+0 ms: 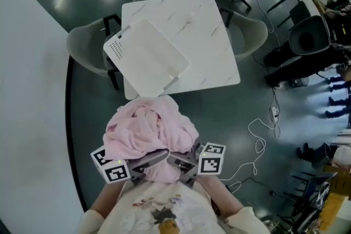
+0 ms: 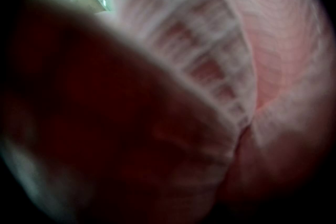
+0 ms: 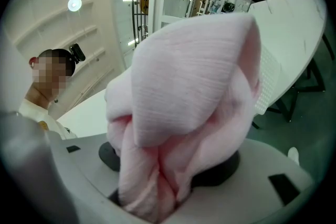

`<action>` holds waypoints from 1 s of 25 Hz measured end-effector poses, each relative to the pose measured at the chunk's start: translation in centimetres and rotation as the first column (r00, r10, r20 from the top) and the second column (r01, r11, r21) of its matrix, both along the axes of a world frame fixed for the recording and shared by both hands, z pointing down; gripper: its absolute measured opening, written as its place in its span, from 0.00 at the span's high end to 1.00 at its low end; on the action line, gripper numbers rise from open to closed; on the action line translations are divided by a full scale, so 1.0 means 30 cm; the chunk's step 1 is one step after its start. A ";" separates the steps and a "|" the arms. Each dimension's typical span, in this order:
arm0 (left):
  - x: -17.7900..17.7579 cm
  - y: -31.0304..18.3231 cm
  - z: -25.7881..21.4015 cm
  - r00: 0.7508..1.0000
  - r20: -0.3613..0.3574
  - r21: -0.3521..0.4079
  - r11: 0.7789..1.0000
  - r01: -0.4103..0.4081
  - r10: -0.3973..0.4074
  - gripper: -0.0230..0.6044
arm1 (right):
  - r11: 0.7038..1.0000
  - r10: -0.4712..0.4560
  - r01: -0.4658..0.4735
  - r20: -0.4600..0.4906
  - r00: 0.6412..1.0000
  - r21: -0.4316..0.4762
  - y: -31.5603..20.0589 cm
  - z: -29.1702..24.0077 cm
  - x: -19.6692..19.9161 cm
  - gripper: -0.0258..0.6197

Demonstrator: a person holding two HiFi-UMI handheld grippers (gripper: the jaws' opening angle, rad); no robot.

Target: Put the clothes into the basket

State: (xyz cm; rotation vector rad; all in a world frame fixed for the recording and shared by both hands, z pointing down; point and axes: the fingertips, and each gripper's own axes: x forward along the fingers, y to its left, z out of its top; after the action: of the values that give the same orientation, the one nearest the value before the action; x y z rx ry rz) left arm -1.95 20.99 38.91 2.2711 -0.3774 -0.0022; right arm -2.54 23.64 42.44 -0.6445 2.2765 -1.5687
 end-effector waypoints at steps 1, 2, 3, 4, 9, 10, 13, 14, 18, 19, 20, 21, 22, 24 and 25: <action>-0.007 -0.036 -0.009 1.000 -0.008 0.006 1.000 -0.009 0.009 0.20 | 1.000 0.009 -0.009 -0.007 1.000 0.007 -0.037 -0.008 -0.007 0.53; -0.015 -0.069 -0.015 1.000 -0.016 0.010 1.000 -0.017 0.018 0.20 | 1.000 0.019 -0.019 -0.015 1.000 0.013 -0.070 -0.014 -0.015 0.53; -0.024 -0.096 -0.020 0.999 -0.023 0.012 1.000 -0.024 0.024 0.20 | 1.000 0.027 -0.026 -0.023 0.999 0.017 -0.099 -0.019 -0.024 0.53; -0.034 -0.120 -0.025 0.999 -0.029 0.014 1.000 -0.028 0.029 0.20 | 0.999 0.033 -0.032 -0.028 0.999 0.020 -0.123 -0.024 -0.034 0.53; -0.066 -0.224 -0.049 0.998 -0.042 0.033 0.998 -0.045 0.047 0.20 | 0.998 0.052 -0.050 -0.042 0.998 0.039 -0.228 -0.043 -0.065 0.53; -0.069 -0.240 -0.051 0.998 -0.044 0.038 0.998 -0.048 0.049 0.20 | 0.998 0.056 -0.054 -0.044 0.997 0.044 -0.246 -0.046 -0.069 0.53; -0.086 -0.283 -0.059 0.998 -0.044 0.045 0.998 -0.050 0.052 0.20 | 0.996 0.072 -0.070 -0.046 0.996 0.055 -0.291 -0.056 -0.085 0.53; -0.091 -0.296 -0.065 0.998 -0.044 0.046 0.998 -0.050 0.052 0.20 | 0.996 0.075 -0.072 -0.047 0.996 0.058 -0.303 -0.062 -0.089 0.53; -0.073 -0.366 -0.082 0.997 -0.045 0.066 0.996 -0.054 0.057 0.20 | 0.994 0.076 -0.072 -0.051 0.996 0.078 -0.375 -0.076 -0.071 0.53; -0.065 -0.385 -0.079 0.997 -0.044 0.070 0.996 -0.054 0.058 0.20 | 0.994 0.077 -0.072 -0.050 0.996 0.082 -0.396 -0.075 -0.064 0.53; -0.061 -0.399 -0.075 0.997 -0.042 0.070 0.996 -0.054 0.057 0.20 | 0.994 0.077 -0.072 -0.049 0.996 0.084 -0.410 -0.073 -0.060 0.53; -0.058 -0.411 -0.074 0.998 -0.042 0.070 0.996 -0.051 0.054 0.20 | 0.994 0.075 -0.070 -0.049 0.996 0.085 -0.422 -0.072 -0.057 0.53; -0.056 -0.423 -0.076 0.998 -0.042 0.070 0.996 -0.047 0.050 0.20 | 0.994 0.071 -0.067 -0.049 0.996 0.086 -0.434 -0.073 -0.054 0.53; -0.047 -0.459 -0.079 0.998 -0.044 0.074 0.997 -0.039 0.043 0.20 | 0.994 0.064 -0.059 -0.051 0.997 0.088 -0.470 -0.073 -0.045 0.53; -0.040 -0.481 -0.077 0.998 -0.042 0.075 0.997 -0.036 0.039 0.20 | 0.994 0.061 -0.057 -0.049 0.997 0.088 -0.491 -0.071 -0.038 0.53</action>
State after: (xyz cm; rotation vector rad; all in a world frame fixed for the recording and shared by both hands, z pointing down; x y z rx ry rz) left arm -3.16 6.56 36.61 2.3469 -0.3161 -0.0465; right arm -3.69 8.91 40.32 -0.7306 2.3264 -1.4334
